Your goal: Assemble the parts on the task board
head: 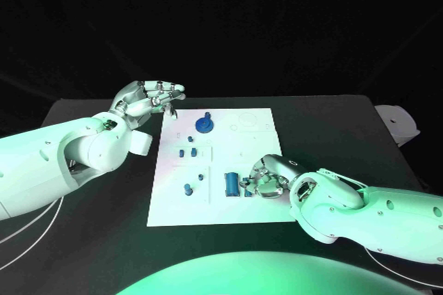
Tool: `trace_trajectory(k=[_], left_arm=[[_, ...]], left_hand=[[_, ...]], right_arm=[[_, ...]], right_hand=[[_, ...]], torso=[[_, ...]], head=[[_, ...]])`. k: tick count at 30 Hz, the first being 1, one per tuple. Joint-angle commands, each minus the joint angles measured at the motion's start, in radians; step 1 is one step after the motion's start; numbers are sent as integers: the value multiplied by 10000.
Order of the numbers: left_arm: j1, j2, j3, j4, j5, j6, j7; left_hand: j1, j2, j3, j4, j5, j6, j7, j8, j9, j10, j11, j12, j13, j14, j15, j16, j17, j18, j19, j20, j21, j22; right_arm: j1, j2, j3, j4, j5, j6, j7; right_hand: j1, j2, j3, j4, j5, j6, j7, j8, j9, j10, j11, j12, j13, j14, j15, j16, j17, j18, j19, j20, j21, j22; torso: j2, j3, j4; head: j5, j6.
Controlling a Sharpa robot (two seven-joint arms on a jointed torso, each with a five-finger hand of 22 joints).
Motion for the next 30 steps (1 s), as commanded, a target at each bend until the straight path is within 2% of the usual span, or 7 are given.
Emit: trace_trajectory(k=[1,7,14,22,30], left_arm=[[7,15,6,20,30,153,50],[7,14,6,23,30,154,45],[7,12,6,21,30,157,42],[7,2,6,20,30,159,40],[6,1,6,13,30,159,39]], left_hand=[[-92,44,14,25,47,-37,-1,62,9,-70,-2,49,12,-85,-10,61,-14,144,-35,33,-63,-14],[-101,48,15,33,48,-38,0,64,9,-74,-1,54,13,-85,-9,62,-16,144,-35,34,-66,-16],[-101,48,15,33,48,-38,0,64,9,-74,-1,54,13,-85,-9,62,-16,144,-35,34,-66,-16],[-108,63,22,44,51,-40,-1,67,11,-80,-1,62,13,-86,-7,65,-20,144,-34,35,-71,-19],[-108,63,22,44,51,-40,-1,67,11,-80,-1,62,13,-86,-7,65,-20,144,-34,35,-71,-19]], right_arm=[[-13,4,-1,30,-200,96,78],[-13,-9,-1,36,-212,50,93],[-13,-129,-1,59,-323,43,92],[-14,-324,-1,104,-548,84,80],[-14,-417,-1,194,-585,165,184]], right_hand=[[-238,23,-300,16,-235,25,41,-34,-21,458,-81,40,1711,993,-96,43,2395,-69,1064,-83,44,2634],[-511,189,-703,34,-626,34,26,-38,-46,459,-92,31,1719,993,-107,44,2400,-69,1064,-92,44,2634],[-435,273,-727,0,-576,28,17,-39,-52,459,-99,29,1721,993,-111,44,2399,-69,1064,-95,44,2634],[141,422,-784,-47,-314,20,13,-40,-72,467,-106,42,1737,996,-120,50,2412,-69,1064,-104,44,2634],[274,363,-861,-43,-287,21,19,-39,-79,476,-101,65,1750,1002,-118,64,2443,-69,1064,-103,44,2634]], torso=[[12,-3,-1],[9,-5,1],[-2,-10,5],[6,-3,-9],[10,10,-1]], head=[[-6,2],[-18,2],[-16,2],[-25,2],[-29,2]])
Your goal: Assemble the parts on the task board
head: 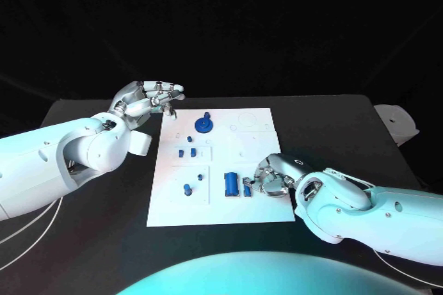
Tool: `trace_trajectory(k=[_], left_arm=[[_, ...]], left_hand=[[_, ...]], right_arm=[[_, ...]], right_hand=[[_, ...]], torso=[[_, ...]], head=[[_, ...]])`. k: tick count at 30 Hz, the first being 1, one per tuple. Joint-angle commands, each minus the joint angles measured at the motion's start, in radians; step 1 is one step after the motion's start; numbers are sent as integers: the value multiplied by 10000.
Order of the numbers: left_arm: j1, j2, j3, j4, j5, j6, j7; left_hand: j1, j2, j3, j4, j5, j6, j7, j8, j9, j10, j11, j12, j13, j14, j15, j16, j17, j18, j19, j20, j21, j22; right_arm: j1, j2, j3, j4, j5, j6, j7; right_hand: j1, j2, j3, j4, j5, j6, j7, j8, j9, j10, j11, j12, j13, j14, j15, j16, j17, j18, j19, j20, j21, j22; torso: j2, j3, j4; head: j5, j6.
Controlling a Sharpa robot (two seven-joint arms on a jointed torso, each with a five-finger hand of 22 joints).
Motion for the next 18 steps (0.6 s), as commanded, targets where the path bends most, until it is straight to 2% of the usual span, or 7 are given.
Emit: trace_trajectory(k=[1,6,10,18], left_arm=[[6,9,6,17,30,154,58],[6,9,6,15,30,159,57],[5,4,6,12,30,160,55],[5,-7,6,3,30,167,59]], left_hand=[[-68,23,23,45,51,-41,-1,67,13,-80,-1,62,16,-86,-7,65,-12,144,-34,35,-31,-13],[-68,23,23,45,51,-41,-1,67,13,-80,-1,62,16,-86,-7,65,-12,144,-34,35,-31,-13],[-68,23,23,45,51,-41,-1,67,13,-80,-1,62,16,-86,-7,65,-12,144,-34,35,-31,-13],[-68,23,23,45,51,-41,-1,67,13,-80,-1,62,16,-86,-7,65,-12,144,-34,35,-31,-13]], right_arm=[[-10,-23,-2,62,-199,180,169],[-11,-111,-2,164,-111,399,361],[-24,-235,-3,271,-36,607,525],[-72,-442,-6,432,58,781,718]], right_hand=[[98,-57,-56,10,32,25,23,-39,-12,440,-66,67,1744,1002,-44,63,2443,-69,1027,-66,44,2628],[174,-143,-151,8,-17,30,22,-37,-18,446,-65,81,1753,1005,-42,70,2460,-69,1027,-65,44,2628],[350,-229,-299,14,-239,38,24,-36,-32,446,-65,74,1755,1006,-40,72,2464,-69,1027,-65,44,2628],[582,-268,-392,-15,-381,35,21,-41,-47,442,-66,56,1752,1007,-42,75,2469,-69,1027,-64,44,2628]], torso=[[8,6,3],[4,-5,4],[2,-3,2],[0,-4,-1]], head=[[3,1],[-7,1],[-1,1],[9,1]])
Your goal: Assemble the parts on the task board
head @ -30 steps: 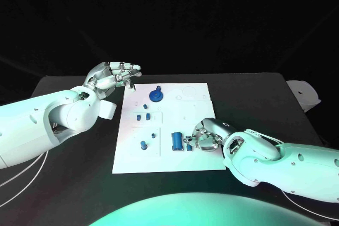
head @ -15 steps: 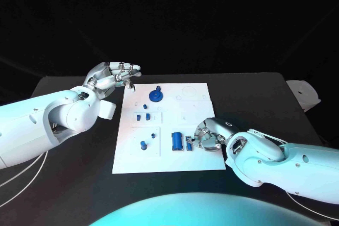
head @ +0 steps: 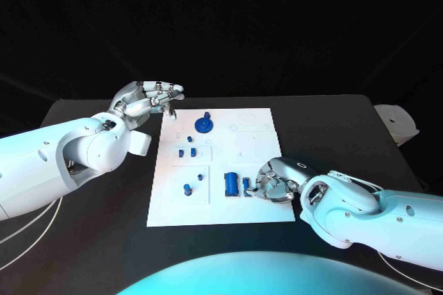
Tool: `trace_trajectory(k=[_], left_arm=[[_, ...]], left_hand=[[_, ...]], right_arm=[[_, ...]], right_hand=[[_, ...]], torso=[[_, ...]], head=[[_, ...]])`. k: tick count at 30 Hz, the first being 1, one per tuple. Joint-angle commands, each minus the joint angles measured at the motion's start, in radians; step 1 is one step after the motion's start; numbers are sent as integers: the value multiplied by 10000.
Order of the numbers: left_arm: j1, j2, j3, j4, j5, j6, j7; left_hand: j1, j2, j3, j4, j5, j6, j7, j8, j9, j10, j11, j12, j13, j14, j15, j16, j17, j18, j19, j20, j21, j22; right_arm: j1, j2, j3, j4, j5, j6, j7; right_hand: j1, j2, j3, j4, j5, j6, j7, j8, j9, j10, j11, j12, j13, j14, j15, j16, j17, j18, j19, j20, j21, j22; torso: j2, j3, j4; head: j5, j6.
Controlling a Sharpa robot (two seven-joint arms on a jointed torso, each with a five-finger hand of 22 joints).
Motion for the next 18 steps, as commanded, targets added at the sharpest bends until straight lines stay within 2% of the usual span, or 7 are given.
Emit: trace_trajectory(k=[1,14,18], left_arm=[[6,6,6,11,30,163,65],[6,6,5,13,30,166,64],[6,0,5,14,30,164,62]], left_hand=[[-68,24,23,45,51,-41,-1,67,14,-80,-1,63,14,-86,-7,65,-13,144,-34,35,-31,-14],[-68,24,23,45,51,-41,-1,67,14,-80,-1,63,14,-86,-7,65,-13,144,-34,35,-31,-14],[-68,24,23,45,51,-41,-1,67,14,-80,-1,63,14,-86,-7,65,-13,144,-34,35,-31,-14]], right_arm=[[-29,-32,-3,73,41,369,311],[-48,-7,-3,-116,58,456,318],[-49,55,-3,-219,62,518,317]], right_hand=[[99,-22,-74,-2,-31,36,21,-41,-11,442,-67,16,1754,1007,-43,36,2463,-69,1028,-65,44,2631],[151,15,-84,14,-39,41,22,-42,-16,444,-66,18,1757,1007,-43,35,2461,-69,1028,-65,44,2631],[185,43,-85,17,-42,45,19,-41,-19,449,-67,35,1764,1010,-43,41,2474,-69,1028,-66,44,2631]], torso=[[-3,1,-1],[10,-13,29],[2,-15,12]], head=[[8,1],[-7,1],[8,1]])
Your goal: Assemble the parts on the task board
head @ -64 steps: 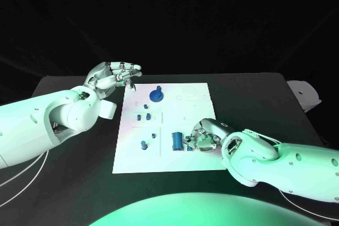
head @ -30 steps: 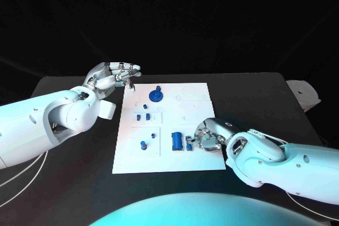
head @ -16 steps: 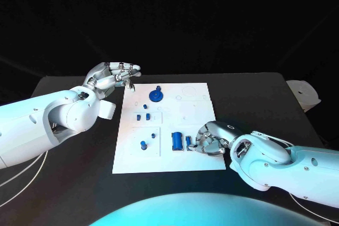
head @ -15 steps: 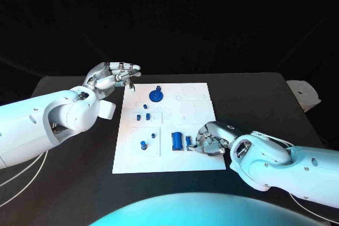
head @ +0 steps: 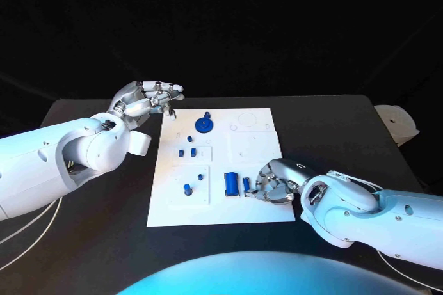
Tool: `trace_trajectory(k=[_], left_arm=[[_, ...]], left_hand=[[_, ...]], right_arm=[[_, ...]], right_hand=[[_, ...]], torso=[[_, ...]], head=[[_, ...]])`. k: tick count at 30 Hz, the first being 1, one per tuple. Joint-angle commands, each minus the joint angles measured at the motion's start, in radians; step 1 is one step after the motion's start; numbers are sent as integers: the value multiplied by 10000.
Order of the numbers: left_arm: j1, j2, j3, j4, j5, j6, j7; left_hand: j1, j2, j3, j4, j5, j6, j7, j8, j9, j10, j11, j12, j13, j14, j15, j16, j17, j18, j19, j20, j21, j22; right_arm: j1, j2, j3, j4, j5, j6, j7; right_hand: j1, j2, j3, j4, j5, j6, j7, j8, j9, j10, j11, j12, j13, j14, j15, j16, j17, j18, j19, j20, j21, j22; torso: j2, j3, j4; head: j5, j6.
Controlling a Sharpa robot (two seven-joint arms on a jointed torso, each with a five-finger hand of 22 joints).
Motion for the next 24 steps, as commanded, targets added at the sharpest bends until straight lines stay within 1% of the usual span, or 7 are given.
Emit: trace_trajectory(k=[1,4,10,14,16,20,24], left_arm=[[6,4,7,19,30,155,63],[6,1,7,23,30,155,63],[6,2,7,21,30,155,61],[6,3,7,20,30,151,62],[6,3,7,20,30,150,62],[6,4,7,15,30,149,66],[6,13,6,-2,30,146,73]], left_hand=[[-69,24,23,45,51,-41,-1,68,15,-80,-1,63,10,-86,-7,65,-14,144,-34,35,-31,-15],[-71,29,33,48,50,-48,-2,78,19,-96,-1,86,13,-92,-8,69,-23,146,-31,35,-42,-22],[-71,29,33,48,50,-48,-2,78,19,-96,-1,86,13,-92,-8,69,-23,146,-31,35,-42,-22],[-71,29,33,48,50,-48,-2,78,19,-96,-1,86,13,-92,-8,69,-23,146,-31,35,-42,-22],[-71,29,33,48,50,-48,-2,78,19,-96,-1,86,13,-92,-8,69,-23,146,-31,35,-42,-22],[-71,29,33,48,50,-48,-2,78,19,-96,-1,86,13,-92,-8,69,-23,146,-31,35,-42,-22],[-71,29,33,48,50,-48,-2,78,19,-96,-1,86,13,-92,-8,69,-23,146,-31,35,-42,-22]], right_arm=[[-14,58,-4,-90,-32,276,81],[-14,140,-4,-173,-49,280,90],[-14,298,-3,-281,-68,287,114],[-14,320,-3,-337,-91,296,112],[-14,317,-3,-353,-109,272,118],[-12,276,-2,-321,-125,65,209],[27,159,8,-241,167,-446,609]], right_hand=[[94,29,-57,-11,-38,45,20,-42,-10,449,-68,35,1766,1010,-43,41,2476,-69,1028,-66,44,2633],[151,56,-57,-17,-43,47,16,-42,-13,452,-71,43,1771,1011,-45,44,2481,-69,1028,-66,44,2633],[177,66,-58,-20,-45,47,15,-42,-15,454,-71,49,1774,1011,-45,44,2481,-69,1028,-67,44,2633],[236,77,-63,-30,-54,46,12,-43,-18,451,-73,39,1770,1009,-47,41,2474,-69,1028,-67,44,2633],[247,79,-63,-32,-55,46,11,-43,-18,456,-74,56,1777,1010,-47,41,2475,-69,1028,-67,44,2633],[252,80,-63,-32,-56,46,11,-43,-19,455,-74,52,1776,1009,-47,41,2475,-69,1028,-68,44,2633],[272,76,-120,7,-7,-8,39,-78,-40,391,-56,-157,1691,996,-40,12,2412,-69,1028,-66,44,2633]], torso=[[-1,-1,-11],[-3,2,-11],[-5,3,9],[-14,-9,-4],[-9,-6,-15],[-9,8,-24],[-27,7,-29]], head=[[14,1],[19,1],[14,1],[16,1],[23,1],[27,1],[21,1]])
